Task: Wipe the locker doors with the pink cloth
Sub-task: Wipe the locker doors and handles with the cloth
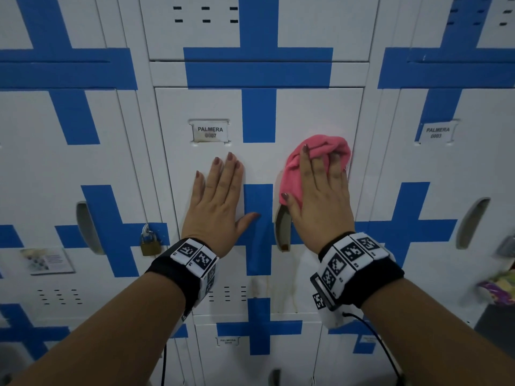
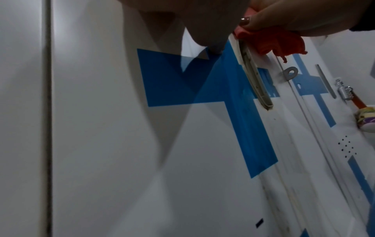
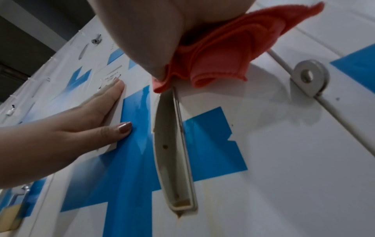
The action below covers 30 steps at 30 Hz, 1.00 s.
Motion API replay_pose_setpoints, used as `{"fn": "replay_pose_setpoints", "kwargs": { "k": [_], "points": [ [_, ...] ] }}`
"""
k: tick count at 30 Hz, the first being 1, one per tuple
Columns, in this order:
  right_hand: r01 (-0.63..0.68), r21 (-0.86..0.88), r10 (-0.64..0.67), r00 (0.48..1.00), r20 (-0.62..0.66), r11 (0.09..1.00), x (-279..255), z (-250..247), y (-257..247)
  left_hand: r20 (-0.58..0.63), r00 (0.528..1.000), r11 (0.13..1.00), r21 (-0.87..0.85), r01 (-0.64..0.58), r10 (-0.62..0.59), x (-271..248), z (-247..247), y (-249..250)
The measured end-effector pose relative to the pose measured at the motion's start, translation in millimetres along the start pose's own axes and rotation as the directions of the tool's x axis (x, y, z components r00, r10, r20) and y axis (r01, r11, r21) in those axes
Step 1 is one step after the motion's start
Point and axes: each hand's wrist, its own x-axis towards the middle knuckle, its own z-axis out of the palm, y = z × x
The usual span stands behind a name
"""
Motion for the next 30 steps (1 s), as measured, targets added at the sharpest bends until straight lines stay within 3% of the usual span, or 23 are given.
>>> {"fn": "replay_pose_setpoints", "kwargs": {
  "k": [14,18,25,30],
  "points": [
    [0.203,0.006,-0.203,0.979,0.007,0.979,-8,9,6,0.018,1.000,1.000,-0.003,0.010,-0.010,-2,-2,0],
    [0.189,-0.005,-0.189,0.982,-0.004,0.982,-18,12,21,0.026,1.000,1.000,-0.002,0.011,-0.011,-2,-3,0],
    [0.058,0.070,-0.059,0.998,0.017,0.996,-9,5,12,0.031,0.999,1.000,-0.018,0.014,-0.013,-1,-3,1],
    [0.107,0.047,-0.110,0.992,0.068,0.993,0,-3,2,0.026,1.000,0.999,-0.036,0.013,-0.012,-2,-4,0]
  ]
}}
